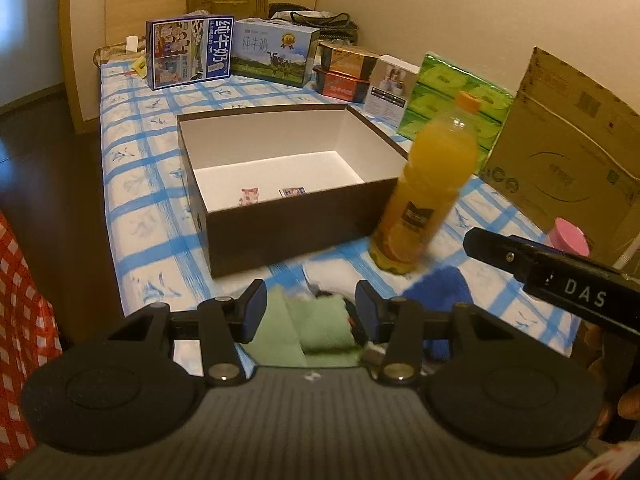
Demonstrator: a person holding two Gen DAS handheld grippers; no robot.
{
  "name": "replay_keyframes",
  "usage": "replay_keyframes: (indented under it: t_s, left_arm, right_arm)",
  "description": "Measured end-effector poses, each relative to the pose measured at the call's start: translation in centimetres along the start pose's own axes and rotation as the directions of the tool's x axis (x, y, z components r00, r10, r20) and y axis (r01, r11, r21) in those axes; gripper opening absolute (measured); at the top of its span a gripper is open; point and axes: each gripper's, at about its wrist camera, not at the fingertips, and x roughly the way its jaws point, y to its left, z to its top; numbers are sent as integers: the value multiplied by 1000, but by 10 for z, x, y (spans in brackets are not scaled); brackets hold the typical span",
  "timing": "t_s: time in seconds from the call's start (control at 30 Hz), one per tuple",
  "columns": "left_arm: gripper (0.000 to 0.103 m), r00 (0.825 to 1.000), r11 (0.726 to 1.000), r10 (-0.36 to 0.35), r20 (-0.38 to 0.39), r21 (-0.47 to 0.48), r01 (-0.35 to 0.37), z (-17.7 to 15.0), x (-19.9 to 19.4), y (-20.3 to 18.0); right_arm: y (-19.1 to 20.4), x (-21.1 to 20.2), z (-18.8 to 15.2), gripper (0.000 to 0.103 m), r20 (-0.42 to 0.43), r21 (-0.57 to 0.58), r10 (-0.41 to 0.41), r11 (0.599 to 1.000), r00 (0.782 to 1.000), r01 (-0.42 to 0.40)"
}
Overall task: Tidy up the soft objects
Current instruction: 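Move both tools back to the pile of cloths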
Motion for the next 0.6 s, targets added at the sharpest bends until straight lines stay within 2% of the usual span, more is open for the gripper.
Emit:
replay_keyframes:
  t_s: [0.3,0.6]
  left_arm:
    - [45,1000,1000,-7,12,11,7,-31,-41,-7]
    - [45,1000,999,-1,4,36,1,-46,-55,-5]
  right_arm:
    - [6,-46,-20,59,5,9,-4,1000,1000,4]
    - [7,-70,-34,62,35,17,11,1000,999,-12]
